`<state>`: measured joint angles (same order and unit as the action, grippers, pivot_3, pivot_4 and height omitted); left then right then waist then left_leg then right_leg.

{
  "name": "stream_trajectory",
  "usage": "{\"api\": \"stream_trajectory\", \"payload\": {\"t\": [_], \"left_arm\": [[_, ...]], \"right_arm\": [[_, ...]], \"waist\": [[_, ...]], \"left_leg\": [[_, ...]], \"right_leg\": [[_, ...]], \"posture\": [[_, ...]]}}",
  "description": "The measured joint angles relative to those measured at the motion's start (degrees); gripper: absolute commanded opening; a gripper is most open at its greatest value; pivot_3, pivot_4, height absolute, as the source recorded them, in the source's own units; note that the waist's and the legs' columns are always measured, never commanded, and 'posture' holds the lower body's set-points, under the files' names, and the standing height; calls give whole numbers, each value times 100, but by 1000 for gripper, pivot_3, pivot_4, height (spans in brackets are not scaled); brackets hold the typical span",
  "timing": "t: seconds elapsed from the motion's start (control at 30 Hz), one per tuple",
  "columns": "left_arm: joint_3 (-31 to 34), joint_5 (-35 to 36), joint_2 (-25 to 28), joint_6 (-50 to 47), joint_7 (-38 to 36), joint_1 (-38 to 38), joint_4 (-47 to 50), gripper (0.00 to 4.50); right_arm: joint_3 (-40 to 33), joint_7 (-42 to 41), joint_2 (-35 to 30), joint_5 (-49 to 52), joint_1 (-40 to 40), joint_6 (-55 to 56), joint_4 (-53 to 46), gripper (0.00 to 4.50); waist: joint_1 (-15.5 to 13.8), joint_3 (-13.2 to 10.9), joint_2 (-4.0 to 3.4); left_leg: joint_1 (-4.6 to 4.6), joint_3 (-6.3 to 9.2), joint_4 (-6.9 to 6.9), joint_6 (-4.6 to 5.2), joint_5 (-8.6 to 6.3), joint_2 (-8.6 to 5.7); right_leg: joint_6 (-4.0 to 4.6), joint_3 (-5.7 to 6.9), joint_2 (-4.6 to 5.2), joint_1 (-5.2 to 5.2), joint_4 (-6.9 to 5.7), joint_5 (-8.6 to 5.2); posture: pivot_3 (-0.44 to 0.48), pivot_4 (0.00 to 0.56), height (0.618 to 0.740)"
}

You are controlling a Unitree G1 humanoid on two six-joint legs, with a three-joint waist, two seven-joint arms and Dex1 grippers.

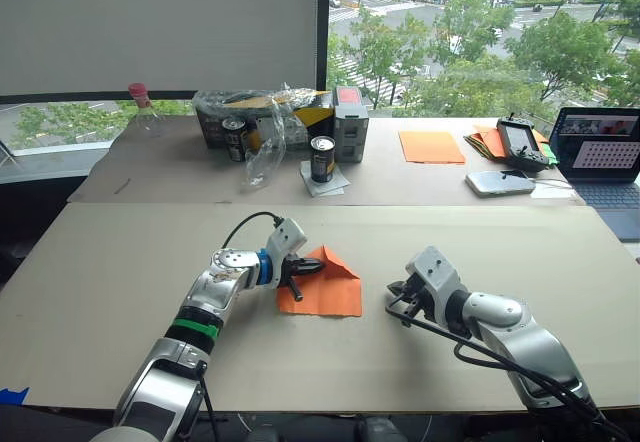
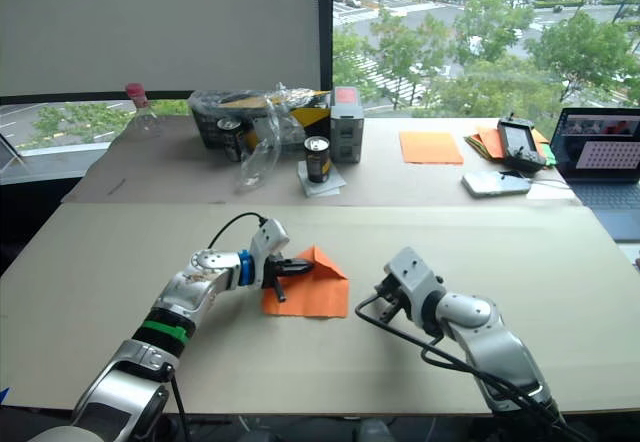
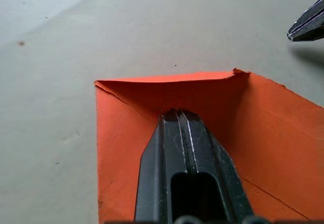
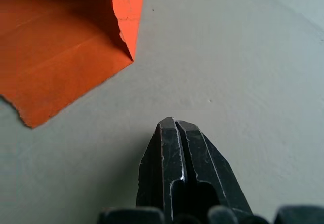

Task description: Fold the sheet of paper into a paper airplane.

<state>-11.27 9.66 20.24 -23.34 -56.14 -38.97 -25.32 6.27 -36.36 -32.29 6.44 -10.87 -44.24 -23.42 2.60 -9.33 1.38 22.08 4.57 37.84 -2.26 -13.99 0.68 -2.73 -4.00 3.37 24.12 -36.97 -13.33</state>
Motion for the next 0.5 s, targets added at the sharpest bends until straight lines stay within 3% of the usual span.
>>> {"api": "stream_trajectory", "payload": {"t": [0.27,0.5], "left_arm": [[393,192,67,-245,-185,-817,-259,20],[-91,-294,-437,492,-271,-1166,-1365,20]], "right_arm": [[-5,117,-52,95,294,-119,-253,0],[337,180,-14,144,394,-132,-565,0]], "waist": [[-42,-2,3],[3,-5,7]], "left_leg": [[7,1,1,0,0,-2],[8,1,1,0,0,-2]], "right_leg": [[0,1,2,0,9,0],[1,1,-1,4,7,1]], "posture": [[0,150,732],[0,150,732]]}}
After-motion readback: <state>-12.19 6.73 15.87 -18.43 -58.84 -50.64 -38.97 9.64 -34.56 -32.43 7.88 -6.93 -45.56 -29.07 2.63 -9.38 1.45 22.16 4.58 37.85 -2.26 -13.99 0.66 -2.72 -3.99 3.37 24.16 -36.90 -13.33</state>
